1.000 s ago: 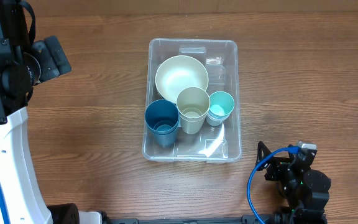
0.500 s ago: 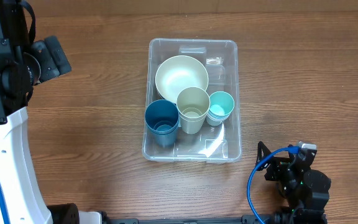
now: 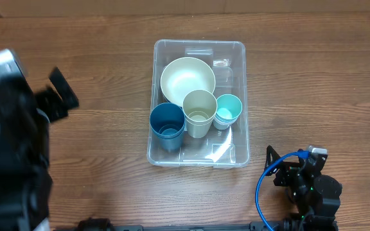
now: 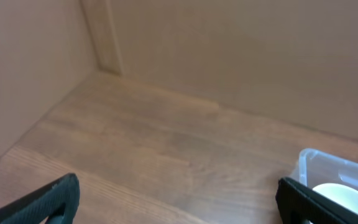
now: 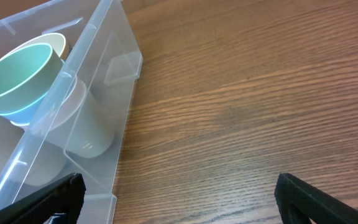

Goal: Pack container

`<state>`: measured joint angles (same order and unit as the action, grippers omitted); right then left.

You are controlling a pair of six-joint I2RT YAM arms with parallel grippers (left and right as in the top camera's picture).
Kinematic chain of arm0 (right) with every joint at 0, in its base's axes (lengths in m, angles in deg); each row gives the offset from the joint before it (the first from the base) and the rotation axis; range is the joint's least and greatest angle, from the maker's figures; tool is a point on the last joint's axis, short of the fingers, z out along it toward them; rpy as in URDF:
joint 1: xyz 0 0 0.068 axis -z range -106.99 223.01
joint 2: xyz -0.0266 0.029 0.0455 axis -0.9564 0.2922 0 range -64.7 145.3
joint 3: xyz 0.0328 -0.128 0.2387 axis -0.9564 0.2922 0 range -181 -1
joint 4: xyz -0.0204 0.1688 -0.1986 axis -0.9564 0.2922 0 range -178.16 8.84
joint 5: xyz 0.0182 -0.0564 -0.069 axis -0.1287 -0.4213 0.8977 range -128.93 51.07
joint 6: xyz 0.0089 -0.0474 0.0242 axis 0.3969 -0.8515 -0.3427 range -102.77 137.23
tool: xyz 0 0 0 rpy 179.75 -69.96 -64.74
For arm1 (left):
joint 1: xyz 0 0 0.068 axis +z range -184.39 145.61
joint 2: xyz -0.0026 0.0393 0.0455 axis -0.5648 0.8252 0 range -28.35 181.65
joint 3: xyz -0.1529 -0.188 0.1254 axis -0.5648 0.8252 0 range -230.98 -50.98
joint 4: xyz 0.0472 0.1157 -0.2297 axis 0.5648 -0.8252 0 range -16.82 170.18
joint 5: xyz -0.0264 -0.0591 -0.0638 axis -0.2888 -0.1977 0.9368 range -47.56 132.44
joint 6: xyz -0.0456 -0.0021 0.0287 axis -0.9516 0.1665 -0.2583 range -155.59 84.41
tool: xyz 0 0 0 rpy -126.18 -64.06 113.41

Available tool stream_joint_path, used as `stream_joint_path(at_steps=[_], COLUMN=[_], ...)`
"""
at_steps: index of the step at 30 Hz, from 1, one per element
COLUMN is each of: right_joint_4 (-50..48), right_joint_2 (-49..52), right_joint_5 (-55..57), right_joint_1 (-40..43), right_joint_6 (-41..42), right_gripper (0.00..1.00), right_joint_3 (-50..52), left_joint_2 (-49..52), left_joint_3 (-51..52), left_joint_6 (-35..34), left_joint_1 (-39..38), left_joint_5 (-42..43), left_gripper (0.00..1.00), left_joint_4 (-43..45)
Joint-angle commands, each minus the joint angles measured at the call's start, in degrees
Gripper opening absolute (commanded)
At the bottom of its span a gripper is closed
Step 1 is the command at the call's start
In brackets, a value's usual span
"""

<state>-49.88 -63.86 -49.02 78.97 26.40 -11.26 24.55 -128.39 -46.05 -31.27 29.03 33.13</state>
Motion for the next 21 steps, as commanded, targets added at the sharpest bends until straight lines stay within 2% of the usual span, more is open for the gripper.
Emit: stream_joint_path(at_steps=[1,6,10,13,21], right_joint_4=[-0.07,-0.07,-0.07,-0.07,-0.07], right_joint_2=[-0.68,-0.68,-0.68,-0.68,-0.68], right_joint_5=[-0.07,-0.07,-0.07,-0.07,-0.07], right_joint_1=[-0.22,-0.22,-0.22,-0.22,-0.22], right_joint_6=[-0.24,-0.24,-0.24,-0.24,-0.24], right_gripper=[1.0,1.0,1.0,1.0,1.0], right_joint_3=[0.96,0.96,0.96,0.96,0.96], left_joint_2=[-10.64,-23.17,-31.12,-38.51,-46.42], left_joint_3=[16.9,33.62,44.35,53.48,64.19], left_joint_6=[4.09,3.91,0.57,0.15,0.15], left_joint_1=[0.11,0.11,0.11,0.09,0.09], left_joint_5=[3.19,4.46,4.59,7.39,8.87], left_gripper=[1.0,1.0,1.0,1.0,1.0], left_joint_4=[6.12,7.19,8.41,12.46,14.01])
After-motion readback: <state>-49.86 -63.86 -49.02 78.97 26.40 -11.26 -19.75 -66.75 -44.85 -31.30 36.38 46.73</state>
